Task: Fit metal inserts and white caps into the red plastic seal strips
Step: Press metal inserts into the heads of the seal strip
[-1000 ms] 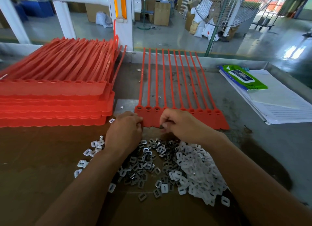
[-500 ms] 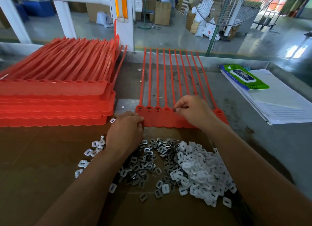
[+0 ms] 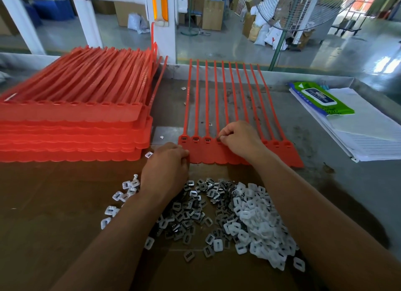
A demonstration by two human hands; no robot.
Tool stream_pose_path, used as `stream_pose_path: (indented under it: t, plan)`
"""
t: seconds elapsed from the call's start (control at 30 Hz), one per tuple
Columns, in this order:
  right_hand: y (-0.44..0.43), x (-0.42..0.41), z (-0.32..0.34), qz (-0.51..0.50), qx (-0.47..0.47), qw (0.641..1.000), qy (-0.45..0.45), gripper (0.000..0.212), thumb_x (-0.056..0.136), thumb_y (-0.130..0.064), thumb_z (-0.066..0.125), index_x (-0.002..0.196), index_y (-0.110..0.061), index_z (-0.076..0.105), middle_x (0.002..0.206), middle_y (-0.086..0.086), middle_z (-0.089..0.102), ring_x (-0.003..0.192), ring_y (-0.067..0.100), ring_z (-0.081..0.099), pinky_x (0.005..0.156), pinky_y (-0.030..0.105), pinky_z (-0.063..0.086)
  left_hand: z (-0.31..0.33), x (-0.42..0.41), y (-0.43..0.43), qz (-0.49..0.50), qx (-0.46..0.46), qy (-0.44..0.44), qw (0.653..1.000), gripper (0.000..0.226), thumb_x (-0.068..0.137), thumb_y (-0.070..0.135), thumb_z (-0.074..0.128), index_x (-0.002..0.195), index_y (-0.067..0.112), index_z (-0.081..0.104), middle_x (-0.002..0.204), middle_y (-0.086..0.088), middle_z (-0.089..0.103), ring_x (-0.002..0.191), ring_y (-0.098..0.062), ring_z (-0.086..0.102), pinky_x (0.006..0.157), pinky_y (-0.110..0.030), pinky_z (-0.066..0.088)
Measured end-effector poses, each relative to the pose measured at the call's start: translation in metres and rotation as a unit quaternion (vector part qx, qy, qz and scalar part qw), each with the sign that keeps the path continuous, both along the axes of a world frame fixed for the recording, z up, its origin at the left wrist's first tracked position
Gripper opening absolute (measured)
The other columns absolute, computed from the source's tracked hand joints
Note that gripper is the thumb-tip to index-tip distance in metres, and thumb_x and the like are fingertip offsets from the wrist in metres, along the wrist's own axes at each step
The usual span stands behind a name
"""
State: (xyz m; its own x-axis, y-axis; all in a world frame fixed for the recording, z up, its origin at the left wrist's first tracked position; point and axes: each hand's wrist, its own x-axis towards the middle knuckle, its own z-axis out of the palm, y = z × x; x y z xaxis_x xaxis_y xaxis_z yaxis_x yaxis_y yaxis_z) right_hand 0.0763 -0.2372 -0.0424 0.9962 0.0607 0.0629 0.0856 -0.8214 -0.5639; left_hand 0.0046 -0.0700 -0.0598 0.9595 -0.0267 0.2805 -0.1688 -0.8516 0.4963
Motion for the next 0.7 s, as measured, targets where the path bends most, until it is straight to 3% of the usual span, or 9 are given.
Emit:
stream_pose_path:
  t: [0.27, 0.4, 0.53, 0.7]
  plan:
    - [0.0015, 0.0, -0.0008, -0.014, -0.012, 1.0, 0.016, 0.019, 0.084, -0.007, 0.054, 0.086, -0.011, 0.072, 0.103, 0.002, 0.068, 0.097, 0.015, 0.059, 0.075, 0.023, 0.041, -0.0008, -0.0007, -0.0002, 0.0, -0.004, 0.001, 1.0, 0.024, 0.088, 0.014, 0.048, 0.104, 0.013, 0.067, 0.113, -0.004, 0.061, 0.1, -0.018, 0.056, 0.081, -0.025, 0.038]
    - [0.0029, 0.001, -0.0014, -0.032, -0.021, 0.999, 0.009, 0.018, 0.084, -0.009, 0.054, 0.085, -0.007, 0.072, 0.1, 0.001, 0.068, 0.088, 0.013, 0.059, 0.061, 0.021, 0.042, -0.0012, -0.0003, -0.0002, -0.001, -0.004, -0.003, 1.0, 0.024, 0.088, 0.014, 0.049, 0.102, 0.012, 0.068, 0.112, -0.004, 0.062, 0.1, -0.019, 0.056, 0.082, -0.025, 0.039]
    - [0.0036, 0.0016, 0.0006, -0.045, -0.013, 0.999, 0.008, 0.014, 0.081, -0.006, 0.056, 0.08, -0.009, 0.07, 0.097, 0.007, 0.068, 0.092, 0.022, 0.061, 0.075, 0.031, 0.048, -0.0014, 0.0002, 0.0002, 0.002, 0.0, -0.006, 1.0, 0.024, 0.087, 0.015, 0.05, 0.103, 0.015, 0.068, 0.112, -0.003, 0.062, 0.1, -0.018, 0.057, 0.079, -0.024, 0.038]
    - [0.0029, 0.0023, 0.0004, -0.04, 0.0, 0.999, 0.022, 0.013, 0.081, -0.007, 0.057, 0.075, -0.013, 0.068, 0.096, 0.0, 0.067, 0.081, 0.015, 0.058, 0.065, 0.028, 0.044, -0.0015, 0.0003, 0.0006, 0.001, -0.001, -0.006, 1.0, 0.024, 0.087, 0.015, 0.05, 0.104, 0.014, 0.068, 0.112, -0.003, 0.063, 0.099, -0.019, 0.057, 0.079, -0.023, 0.038]
